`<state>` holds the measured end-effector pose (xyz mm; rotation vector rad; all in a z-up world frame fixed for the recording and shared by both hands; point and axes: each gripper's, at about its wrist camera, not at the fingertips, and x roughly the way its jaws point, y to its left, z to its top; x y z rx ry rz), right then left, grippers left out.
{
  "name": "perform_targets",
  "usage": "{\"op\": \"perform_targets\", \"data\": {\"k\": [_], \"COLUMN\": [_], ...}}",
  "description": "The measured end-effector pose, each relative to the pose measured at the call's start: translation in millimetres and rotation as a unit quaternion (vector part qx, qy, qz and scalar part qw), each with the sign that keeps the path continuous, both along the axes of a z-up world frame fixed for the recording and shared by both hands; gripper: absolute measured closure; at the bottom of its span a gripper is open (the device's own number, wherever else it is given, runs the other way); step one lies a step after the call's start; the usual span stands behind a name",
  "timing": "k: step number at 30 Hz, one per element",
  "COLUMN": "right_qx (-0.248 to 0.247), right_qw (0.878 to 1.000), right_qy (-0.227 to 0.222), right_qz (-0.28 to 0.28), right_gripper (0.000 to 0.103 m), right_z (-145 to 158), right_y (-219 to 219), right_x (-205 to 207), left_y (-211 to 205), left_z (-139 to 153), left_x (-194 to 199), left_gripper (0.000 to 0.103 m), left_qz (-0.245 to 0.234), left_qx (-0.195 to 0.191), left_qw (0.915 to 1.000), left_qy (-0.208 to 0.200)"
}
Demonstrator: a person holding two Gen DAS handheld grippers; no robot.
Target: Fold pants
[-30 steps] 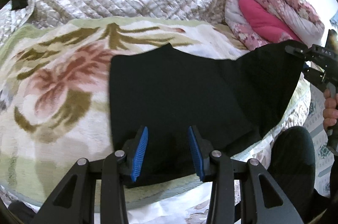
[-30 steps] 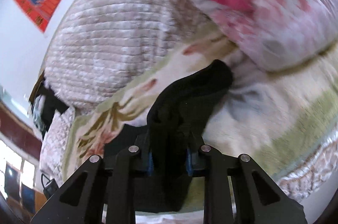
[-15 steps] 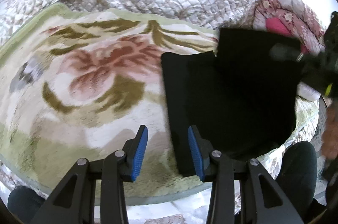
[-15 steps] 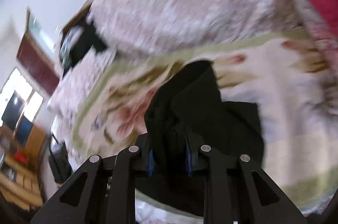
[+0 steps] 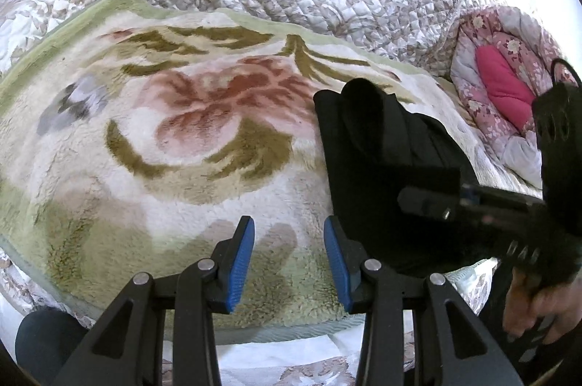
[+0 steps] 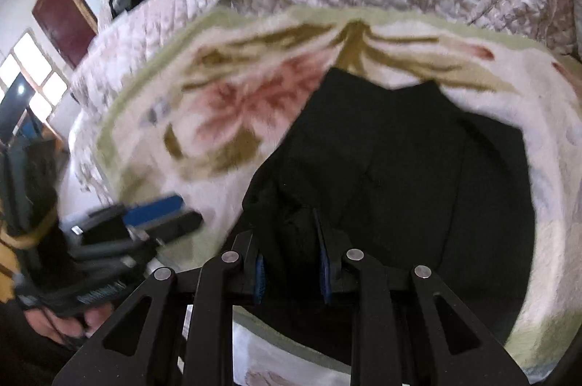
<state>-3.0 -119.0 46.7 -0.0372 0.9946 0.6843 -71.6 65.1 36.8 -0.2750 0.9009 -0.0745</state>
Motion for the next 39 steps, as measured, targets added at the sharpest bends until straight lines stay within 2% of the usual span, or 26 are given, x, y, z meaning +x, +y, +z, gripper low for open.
{"op": "perform_targets", "data": {"k": [4,8,11,13,16,19,21,24,28,32,34,37,39], "right_qx": [-0.001,-0.011,0.012,0.024,0.033,0.064,0.083,0.104,0.121,0.104,0.099,0.092,0.083], "right_qw": [1.0,0.999,0.999,0.999,0.999,0.997,0.995,0.993,0.992,0.991,0.989,0.988,0.989], "right_qy": [-0.016,-0.019,-0.017,-0.01,-0.014,-0.024,-0.026,-0.024,-0.028,-0.031,-0.016,0.006,0.011], "right_qz": [0.009,0.027,0.035,0.039,0.038,0.036,0.042,0.042,-0.004,-0.073,-0.105,-0.124,-0.123], "right_gripper": [0.08,0.079,0.07,0.06,0.059,0.059,0.055,0.054,0.054,0.054,0.055,0.065,0.068], "right_z": [5,-9,-9,-6,5,20,26,30,33,24,14,-1,-10], "right_y": [6,12,9,8,4,-9,-15,-24,-49,-86,-105,-119,-121], "right_x": [-3,-5,-6,-7,-10,-11,-12,-12,-5,3,6,6,4], "left_y": [2,2,2,3,4,4,4,3,-2,-9,-16,-30,-41], "left_z": [2,2,3,4,5,7,7,7,9,15,18,23,27], "left_x": [-1,-1,-1,-1,-1,-2,0,1,4,10,16,25,31], "left_gripper": [0.061,0.061,0.061,0.061,0.061,0.061,0.061,0.061,0.061,0.061,0.061,0.061,0.061], "left_qz": [0.003,0.005,0.004,0.004,0.007,0.009,0.01,0.008,0.002,-0.009,-0.019,-0.039,-0.055], "left_qx": [0.004,0.005,0.008,0.009,0.011,0.013,0.013,0.014,0.015,0.005,-0.003,-0.009,-0.008], "left_qw": [1.0,1.0,1.0,0.9999,0.9999,0.9999,0.9999,0.9999,0.9999,0.9999,0.9998,0.9991,0.9982], "left_qy": [-0.002,-0.001,-0.001,-0.002,-0.003,-0.003,-0.003,-0.002,-0.002,-0.007,-0.01,-0.016,-0.021]}}
